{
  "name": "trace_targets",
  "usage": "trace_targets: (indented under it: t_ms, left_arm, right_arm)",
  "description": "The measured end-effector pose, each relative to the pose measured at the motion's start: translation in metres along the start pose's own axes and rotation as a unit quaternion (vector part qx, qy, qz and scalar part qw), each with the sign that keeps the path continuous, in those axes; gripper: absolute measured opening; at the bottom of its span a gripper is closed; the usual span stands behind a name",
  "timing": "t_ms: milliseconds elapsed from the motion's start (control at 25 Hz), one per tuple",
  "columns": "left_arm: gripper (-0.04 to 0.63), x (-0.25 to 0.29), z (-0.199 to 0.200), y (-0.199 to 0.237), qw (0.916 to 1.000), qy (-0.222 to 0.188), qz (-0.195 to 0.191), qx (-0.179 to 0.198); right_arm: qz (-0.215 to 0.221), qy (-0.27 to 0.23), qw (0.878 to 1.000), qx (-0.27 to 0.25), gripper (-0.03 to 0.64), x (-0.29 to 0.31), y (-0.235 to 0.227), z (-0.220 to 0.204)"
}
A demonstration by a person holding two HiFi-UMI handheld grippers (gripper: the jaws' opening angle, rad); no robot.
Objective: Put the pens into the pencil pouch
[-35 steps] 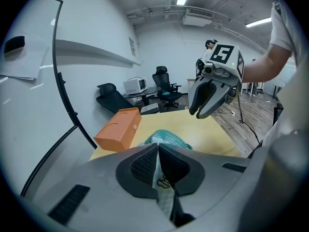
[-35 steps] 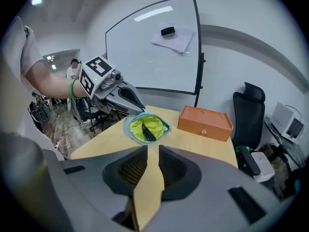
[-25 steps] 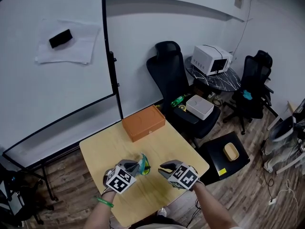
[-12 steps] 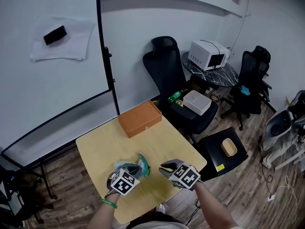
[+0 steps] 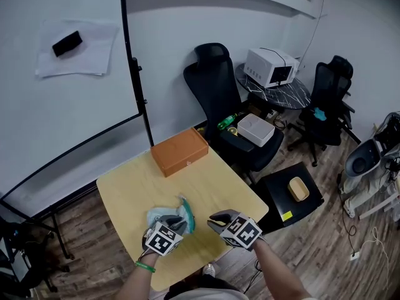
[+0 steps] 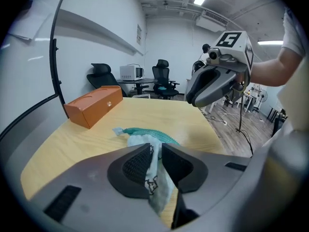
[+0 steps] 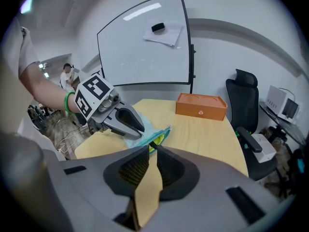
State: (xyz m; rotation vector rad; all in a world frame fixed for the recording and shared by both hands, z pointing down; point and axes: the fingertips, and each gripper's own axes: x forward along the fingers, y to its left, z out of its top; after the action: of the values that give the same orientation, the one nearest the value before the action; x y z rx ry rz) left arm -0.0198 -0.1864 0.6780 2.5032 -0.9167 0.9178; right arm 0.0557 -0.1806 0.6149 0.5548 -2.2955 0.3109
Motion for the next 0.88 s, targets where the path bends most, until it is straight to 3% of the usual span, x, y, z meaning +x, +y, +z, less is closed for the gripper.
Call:
trace_targets:
  t_ms: [80, 120, 320, 520, 720, 880]
  left_arm:
    - [0.133, -0.002, 0.005, -0.004, 0.9999, -0.011, -0.008, -0.009]
    - [0.148, -0.003, 0.007, -0.005, 0.9998, -0.015, -0.009, -0.013]
    - [0.197, -0.018, 0.02, -0.001, 0.9979, -0.051, 0.004, -0.039]
    - [0.209, -0.045, 0.046, 0.011, 0.9916, -0.11, 0.024, -0.064]
    - [0.209, -0.09, 0.087, 0.03, 0.9762, -0.189, 0.073, -0.078]
    - [0.192, -0.136, 0.122, 0.047, 0.9541, -0.258, 0.128, -0.081]
  right_arm:
    - [0.001, -0.002, 1.0, 0.004, 0.052, 0.0, 0.002, -0.002]
    - [0.0, -0.003, 1.0, 0.005, 0.052, -0.001, 0.002, -0.002]
    - [-0.015, -0.026, 0.999, 0.023, 0.052, -0.008, -0.002, 0.001]
    - [-0.054, -0.081, 0.995, 0.034, 0.053, -0.017, -0.012, 0.023]
    - [-0.109, -0.159, 0.981, 0.037, 0.053, -0.04, -0.022, 0.061]
    - [-0.153, -0.234, 0.959, 0.049, 0.052, -0.071, -0.032, 0.095]
